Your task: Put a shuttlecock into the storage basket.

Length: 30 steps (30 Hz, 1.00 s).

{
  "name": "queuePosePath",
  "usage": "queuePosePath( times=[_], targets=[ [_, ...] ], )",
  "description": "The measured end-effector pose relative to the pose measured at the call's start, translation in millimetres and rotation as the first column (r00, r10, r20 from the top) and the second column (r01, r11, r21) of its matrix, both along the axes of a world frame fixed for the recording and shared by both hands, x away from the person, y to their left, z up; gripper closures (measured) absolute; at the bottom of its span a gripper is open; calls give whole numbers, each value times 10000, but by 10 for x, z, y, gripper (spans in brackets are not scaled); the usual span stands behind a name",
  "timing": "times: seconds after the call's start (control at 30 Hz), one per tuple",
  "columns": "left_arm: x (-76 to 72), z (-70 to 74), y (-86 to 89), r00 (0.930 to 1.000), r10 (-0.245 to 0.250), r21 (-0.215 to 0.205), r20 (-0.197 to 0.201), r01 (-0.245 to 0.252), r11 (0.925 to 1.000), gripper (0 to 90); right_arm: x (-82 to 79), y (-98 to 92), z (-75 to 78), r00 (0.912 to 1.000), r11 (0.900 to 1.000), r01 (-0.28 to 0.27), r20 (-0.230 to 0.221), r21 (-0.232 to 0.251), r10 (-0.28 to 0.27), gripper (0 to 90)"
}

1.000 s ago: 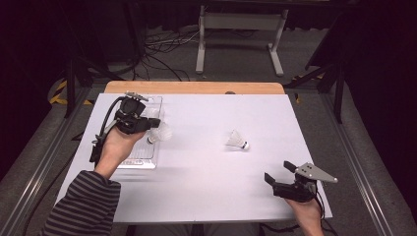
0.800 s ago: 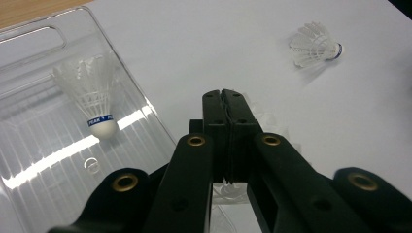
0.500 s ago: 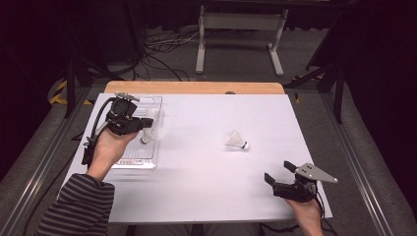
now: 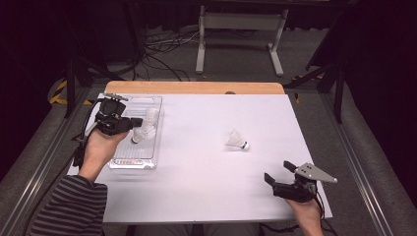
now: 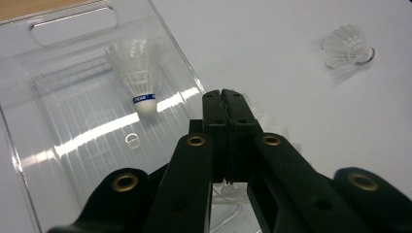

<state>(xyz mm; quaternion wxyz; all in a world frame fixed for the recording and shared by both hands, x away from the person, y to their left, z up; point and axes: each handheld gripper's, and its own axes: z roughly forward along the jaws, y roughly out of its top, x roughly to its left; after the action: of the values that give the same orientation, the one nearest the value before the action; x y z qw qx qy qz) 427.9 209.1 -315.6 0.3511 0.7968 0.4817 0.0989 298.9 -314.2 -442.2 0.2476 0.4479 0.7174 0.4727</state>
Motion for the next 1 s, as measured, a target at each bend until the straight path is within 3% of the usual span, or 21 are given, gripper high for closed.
queuePosePath(
  times=[1.0],
  targets=[
    [319, -154, 173, 9909, 1283, -15, -415, -1285, 9917, 895, 2, -4, 0, 10000, 10000, 7, -1, -6, -7, 108]
  ],
)
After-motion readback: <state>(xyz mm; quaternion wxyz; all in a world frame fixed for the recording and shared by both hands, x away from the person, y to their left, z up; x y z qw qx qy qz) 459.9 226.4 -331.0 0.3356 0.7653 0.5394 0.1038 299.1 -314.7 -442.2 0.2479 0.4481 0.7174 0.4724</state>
